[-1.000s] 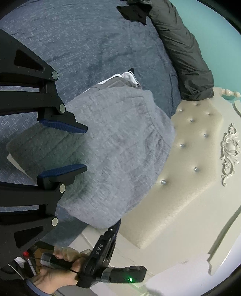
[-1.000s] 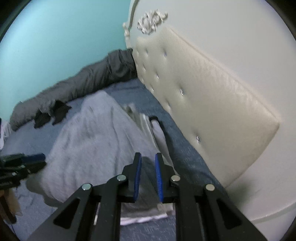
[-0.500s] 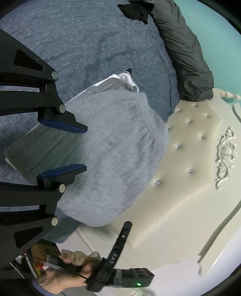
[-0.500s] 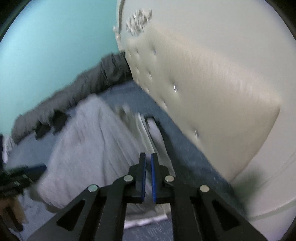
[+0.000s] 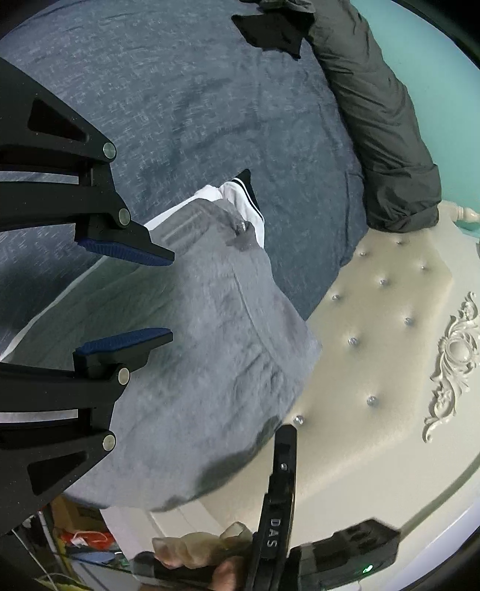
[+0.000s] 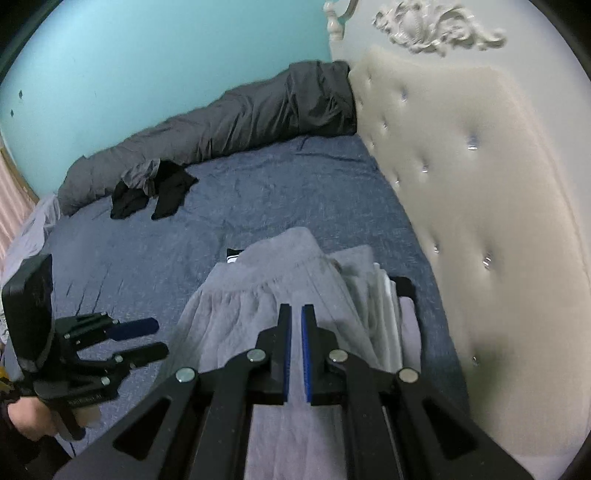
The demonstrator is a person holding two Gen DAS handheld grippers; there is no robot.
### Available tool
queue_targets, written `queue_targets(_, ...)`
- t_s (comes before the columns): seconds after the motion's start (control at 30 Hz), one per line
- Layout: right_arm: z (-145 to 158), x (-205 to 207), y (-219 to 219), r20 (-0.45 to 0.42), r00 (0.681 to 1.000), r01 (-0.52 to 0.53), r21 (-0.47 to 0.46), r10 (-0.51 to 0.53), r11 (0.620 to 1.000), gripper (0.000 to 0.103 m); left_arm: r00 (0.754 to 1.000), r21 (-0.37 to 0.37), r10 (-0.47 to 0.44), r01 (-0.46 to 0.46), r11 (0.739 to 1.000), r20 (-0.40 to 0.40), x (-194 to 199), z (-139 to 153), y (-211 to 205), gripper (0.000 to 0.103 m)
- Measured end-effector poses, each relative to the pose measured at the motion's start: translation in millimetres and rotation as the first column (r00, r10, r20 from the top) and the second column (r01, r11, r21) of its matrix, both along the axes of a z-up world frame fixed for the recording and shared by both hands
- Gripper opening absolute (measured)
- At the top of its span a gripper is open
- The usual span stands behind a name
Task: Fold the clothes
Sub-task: 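Press and straighten the sweatshirt on the stack with both open tools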
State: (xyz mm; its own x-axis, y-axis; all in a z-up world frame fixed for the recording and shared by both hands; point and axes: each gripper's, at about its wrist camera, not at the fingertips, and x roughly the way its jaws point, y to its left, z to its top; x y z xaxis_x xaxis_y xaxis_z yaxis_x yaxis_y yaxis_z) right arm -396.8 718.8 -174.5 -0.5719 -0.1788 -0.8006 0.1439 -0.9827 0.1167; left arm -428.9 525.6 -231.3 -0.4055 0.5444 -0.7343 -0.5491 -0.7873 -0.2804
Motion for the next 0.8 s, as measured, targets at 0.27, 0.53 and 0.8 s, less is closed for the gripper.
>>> queue_targets(0.27,-35,-34,9,0.126,0.989,0.066,0.063,-0.073,0.996,0.004,0.999,-0.003,-0.039,0.039,0.999,0.038,-19,-21,9,0.038)
queue_targets(0.53,-63,-47,33,0.221,0.96,0.169,0.027,-0.17,0.985,0.002,0.998,-0.03,-0.046,0.047,0.998,0.043,-24,-30,19,0.037)
queue_targets(0.8,-53,-43,33,0.197,0.966,0.17,0.014,-0.17,0.985,0.002,1.0,-0.027,-0.027,0.027,0.999,0.008,-34,-11,17,0.037)
